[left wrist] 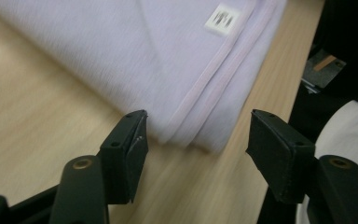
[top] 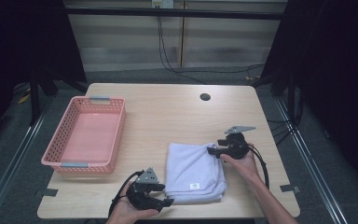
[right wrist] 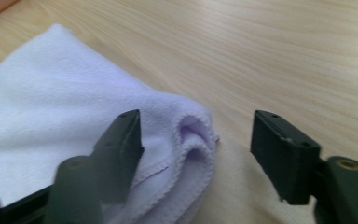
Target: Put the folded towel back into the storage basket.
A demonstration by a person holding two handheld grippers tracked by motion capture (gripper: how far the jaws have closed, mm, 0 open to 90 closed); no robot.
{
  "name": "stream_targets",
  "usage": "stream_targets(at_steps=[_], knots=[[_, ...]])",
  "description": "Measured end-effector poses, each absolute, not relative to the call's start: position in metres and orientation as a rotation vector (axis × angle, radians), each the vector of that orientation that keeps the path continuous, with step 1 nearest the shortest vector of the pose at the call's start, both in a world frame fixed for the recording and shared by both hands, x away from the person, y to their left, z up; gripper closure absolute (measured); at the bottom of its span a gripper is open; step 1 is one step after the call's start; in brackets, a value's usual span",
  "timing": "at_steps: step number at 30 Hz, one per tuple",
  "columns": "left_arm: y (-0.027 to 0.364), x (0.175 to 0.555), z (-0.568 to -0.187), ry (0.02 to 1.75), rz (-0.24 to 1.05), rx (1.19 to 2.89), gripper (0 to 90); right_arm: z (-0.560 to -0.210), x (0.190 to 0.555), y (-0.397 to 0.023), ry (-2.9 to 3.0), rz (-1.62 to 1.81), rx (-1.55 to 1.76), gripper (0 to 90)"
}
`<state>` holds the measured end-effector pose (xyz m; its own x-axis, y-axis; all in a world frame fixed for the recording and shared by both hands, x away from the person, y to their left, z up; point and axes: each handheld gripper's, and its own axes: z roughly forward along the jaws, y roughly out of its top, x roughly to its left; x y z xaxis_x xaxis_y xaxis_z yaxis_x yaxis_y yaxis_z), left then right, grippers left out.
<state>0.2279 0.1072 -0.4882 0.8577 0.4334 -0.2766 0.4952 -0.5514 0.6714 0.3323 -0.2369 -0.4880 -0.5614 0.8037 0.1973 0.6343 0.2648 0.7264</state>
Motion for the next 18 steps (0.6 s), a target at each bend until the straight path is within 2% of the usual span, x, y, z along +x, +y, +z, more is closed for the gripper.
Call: stream_targets(at_steps=[3,13,16,18], knots=[[0.102,0.230,-0.489,0.666,-0.089,2.237,33.5,-0.491,0.329,-0.232,2.372,1.153,1.317,20.3],[0.086,0.229,-0.494,0.634,-0.062,2.283,23.3,-0.504,0.333,-0.222,2.441,1.155,1.302,16.8],[0.083,0.229,-0.494,0.615,-0.042,2.300,23.6,-0.505,0.333,-0.221,2.451,1.131,1.262,17.4],[0.081,0.229,-0.494,0.611,-0.002,2.301,30.5,-0.505,0.332,-0.219,2.452,1.124,1.247,20.5]])
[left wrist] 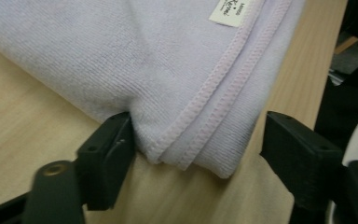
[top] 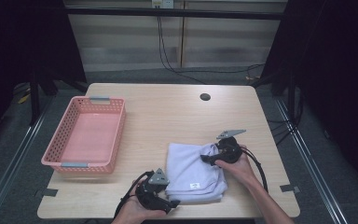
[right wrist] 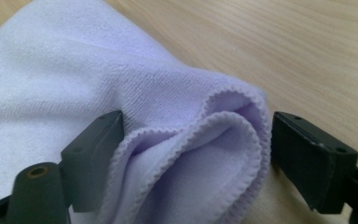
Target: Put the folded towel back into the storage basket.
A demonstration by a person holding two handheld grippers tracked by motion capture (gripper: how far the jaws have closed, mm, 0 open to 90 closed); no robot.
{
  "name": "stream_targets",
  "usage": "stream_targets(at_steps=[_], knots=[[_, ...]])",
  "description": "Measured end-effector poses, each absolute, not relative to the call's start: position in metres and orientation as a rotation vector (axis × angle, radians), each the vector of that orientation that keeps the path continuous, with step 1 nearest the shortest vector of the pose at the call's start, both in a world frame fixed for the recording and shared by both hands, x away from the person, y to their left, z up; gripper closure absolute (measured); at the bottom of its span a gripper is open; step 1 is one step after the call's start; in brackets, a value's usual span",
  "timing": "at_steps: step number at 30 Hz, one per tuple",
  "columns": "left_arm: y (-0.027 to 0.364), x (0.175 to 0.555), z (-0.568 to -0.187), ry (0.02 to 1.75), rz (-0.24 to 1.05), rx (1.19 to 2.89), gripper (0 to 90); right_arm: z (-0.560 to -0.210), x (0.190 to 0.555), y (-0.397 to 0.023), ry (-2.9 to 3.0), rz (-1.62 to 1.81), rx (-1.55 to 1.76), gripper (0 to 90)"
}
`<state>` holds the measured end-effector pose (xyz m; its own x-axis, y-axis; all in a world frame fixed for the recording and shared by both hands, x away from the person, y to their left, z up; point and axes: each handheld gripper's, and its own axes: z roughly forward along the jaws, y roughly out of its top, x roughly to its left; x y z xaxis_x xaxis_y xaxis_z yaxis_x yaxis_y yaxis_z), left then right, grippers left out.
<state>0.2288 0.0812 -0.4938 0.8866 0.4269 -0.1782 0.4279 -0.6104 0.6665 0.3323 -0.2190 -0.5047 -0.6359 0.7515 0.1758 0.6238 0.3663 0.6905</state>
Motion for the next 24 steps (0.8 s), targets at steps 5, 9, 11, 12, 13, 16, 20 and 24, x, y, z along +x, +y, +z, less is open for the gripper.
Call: stream_targets(at_steps=[5,9,11,12,13,16,20,24], knots=[[0.081,0.230,-0.491,0.604,0.046,2.334,57.4,-0.503,0.330,-0.217,2.485,1.145,1.226,35.8],[0.082,0.235,-0.492,0.604,0.001,2.315,63.9,-0.503,0.330,-0.215,2.512,1.178,1.208,50.5],[0.083,0.238,-0.492,0.611,-0.027,2.307,65.4,-0.503,0.330,-0.215,2.521,1.202,1.218,56.8],[0.084,0.240,-0.492,0.616,-0.056,2.293,65.9,-0.503,0.331,-0.215,2.531,1.214,1.221,59.4],[0.085,0.241,-0.492,0.615,-0.067,2.286,66.3,-0.503,0.331,-0.214,2.530,1.216,1.224,60.8],[0.087,0.245,-0.490,0.608,-0.112,2.266,66.9,-0.500,0.330,-0.212,2.535,1.197,1.219,64.7],[0.088,0.245,-0.485,0.622,-0.130,2.227,68.5,-0.497,0.331,-0.212,2.521,1.196,1.237,66.9],[0.090,0.248,-0.475,0.621,-0.126,2.183,69.2,-0.495,0.332,-0.213,2.507,1.207,1.253,67.5]])
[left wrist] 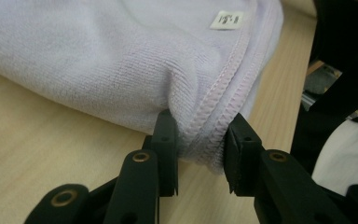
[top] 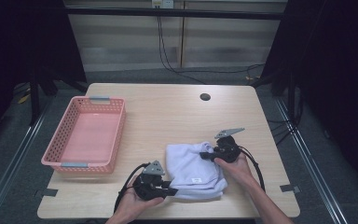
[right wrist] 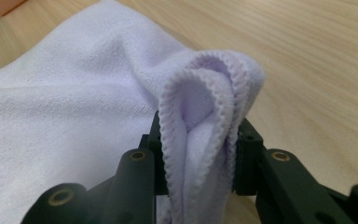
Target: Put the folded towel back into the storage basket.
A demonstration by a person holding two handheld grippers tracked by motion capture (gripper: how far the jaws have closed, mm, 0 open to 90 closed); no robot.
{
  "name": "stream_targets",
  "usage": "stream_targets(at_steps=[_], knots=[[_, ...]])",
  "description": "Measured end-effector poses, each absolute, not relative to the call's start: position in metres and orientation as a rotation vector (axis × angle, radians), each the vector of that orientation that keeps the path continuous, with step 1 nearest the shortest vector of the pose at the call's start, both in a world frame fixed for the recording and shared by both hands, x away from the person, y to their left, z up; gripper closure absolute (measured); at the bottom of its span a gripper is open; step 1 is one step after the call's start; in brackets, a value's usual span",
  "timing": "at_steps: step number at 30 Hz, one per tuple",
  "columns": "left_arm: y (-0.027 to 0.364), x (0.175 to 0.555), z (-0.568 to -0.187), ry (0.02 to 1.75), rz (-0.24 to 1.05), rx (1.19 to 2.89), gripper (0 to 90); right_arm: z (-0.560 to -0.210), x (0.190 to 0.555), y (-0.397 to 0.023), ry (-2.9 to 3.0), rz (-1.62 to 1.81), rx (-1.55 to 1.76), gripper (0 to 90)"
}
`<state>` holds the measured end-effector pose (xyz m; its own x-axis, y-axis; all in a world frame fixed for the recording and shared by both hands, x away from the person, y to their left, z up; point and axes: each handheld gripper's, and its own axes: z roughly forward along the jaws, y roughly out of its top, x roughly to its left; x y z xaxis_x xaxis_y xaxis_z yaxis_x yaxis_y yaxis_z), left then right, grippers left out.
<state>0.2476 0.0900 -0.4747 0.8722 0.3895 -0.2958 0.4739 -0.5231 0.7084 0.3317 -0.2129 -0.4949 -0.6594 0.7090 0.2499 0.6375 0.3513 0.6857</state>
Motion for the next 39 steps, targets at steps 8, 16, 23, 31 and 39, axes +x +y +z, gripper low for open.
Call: stream_targets(at_steps=[8,16,23,31,39], knots=[[0.092,0.255,-0.462,0.605,-0.122,2.136,69.2,-0.482,0.339,-0.216,2.484,1.249,1.259,67.7],[0.102,0.266,-0.435,0.592,-0.097,2.065,69.3,-0.459,0.348,-0.216,2.443,1.327,1.240,67.8],[0.108,0.277,-0.423,0.591,-0.087,2.028,69.5,-0.444,0.360,-0.213,2.431,1.353,1.226,68.0],[0.114,0.283,-0.416,0.605,-0.073,2.000,69.4,-0.431,0.368,-0.209,2.413,1.368,1.212,68.1],[0.116,0.285,-0.405,0.603,-0.048,1.986,69.5,-0.421,0.372,-0.206,2.396,1.378,1.193,68.3]])
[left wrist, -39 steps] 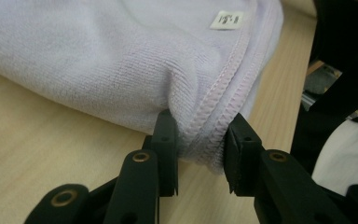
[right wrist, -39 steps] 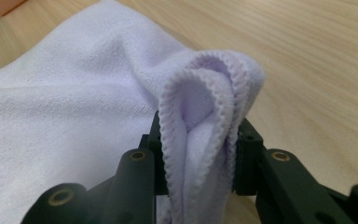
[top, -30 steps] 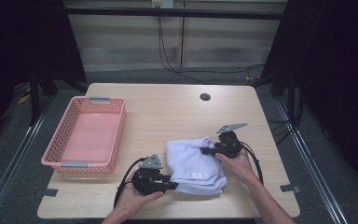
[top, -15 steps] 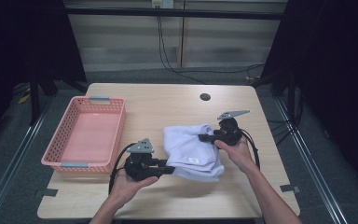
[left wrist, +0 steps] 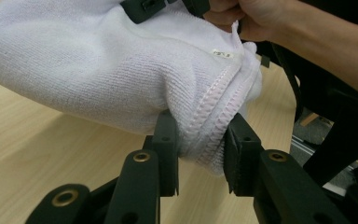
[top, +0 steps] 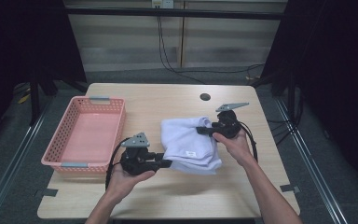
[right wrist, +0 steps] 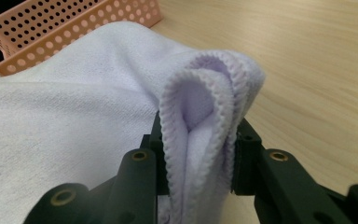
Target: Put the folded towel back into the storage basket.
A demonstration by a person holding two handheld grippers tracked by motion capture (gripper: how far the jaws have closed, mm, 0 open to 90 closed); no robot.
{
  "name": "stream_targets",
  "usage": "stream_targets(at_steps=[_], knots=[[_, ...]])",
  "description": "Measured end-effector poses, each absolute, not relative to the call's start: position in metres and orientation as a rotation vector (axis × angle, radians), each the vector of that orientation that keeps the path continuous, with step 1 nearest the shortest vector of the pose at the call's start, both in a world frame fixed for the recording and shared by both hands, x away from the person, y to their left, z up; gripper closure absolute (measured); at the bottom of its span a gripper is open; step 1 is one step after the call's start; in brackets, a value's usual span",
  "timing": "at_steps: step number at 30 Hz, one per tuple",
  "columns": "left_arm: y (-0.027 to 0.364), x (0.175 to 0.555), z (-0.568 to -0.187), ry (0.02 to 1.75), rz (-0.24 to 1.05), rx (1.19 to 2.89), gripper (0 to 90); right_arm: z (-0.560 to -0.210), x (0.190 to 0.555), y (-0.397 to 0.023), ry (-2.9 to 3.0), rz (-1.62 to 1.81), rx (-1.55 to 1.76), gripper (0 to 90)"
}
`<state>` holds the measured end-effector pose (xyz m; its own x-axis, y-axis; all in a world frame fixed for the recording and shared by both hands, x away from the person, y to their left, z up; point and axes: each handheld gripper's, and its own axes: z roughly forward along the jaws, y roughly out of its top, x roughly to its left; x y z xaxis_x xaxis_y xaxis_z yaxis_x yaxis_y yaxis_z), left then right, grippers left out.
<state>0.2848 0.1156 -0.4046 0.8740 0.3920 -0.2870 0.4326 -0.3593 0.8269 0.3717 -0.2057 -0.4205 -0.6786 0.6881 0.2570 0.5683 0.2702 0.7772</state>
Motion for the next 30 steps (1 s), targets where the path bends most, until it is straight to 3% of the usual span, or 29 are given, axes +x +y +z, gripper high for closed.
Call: stream_targets(at_steps=[18,30], knots=[[0.120,0.292,-0.363,0.571,0.028,1.979,69.5,-0.375,0.380,-0.207,2.320,1.444,1.169,68.6],[0.161,0.293,-0.355,0.633,0.078,1.935,69.5,-0.357,0.389,-0.178,2.324,1.491,1.113,68.7]])
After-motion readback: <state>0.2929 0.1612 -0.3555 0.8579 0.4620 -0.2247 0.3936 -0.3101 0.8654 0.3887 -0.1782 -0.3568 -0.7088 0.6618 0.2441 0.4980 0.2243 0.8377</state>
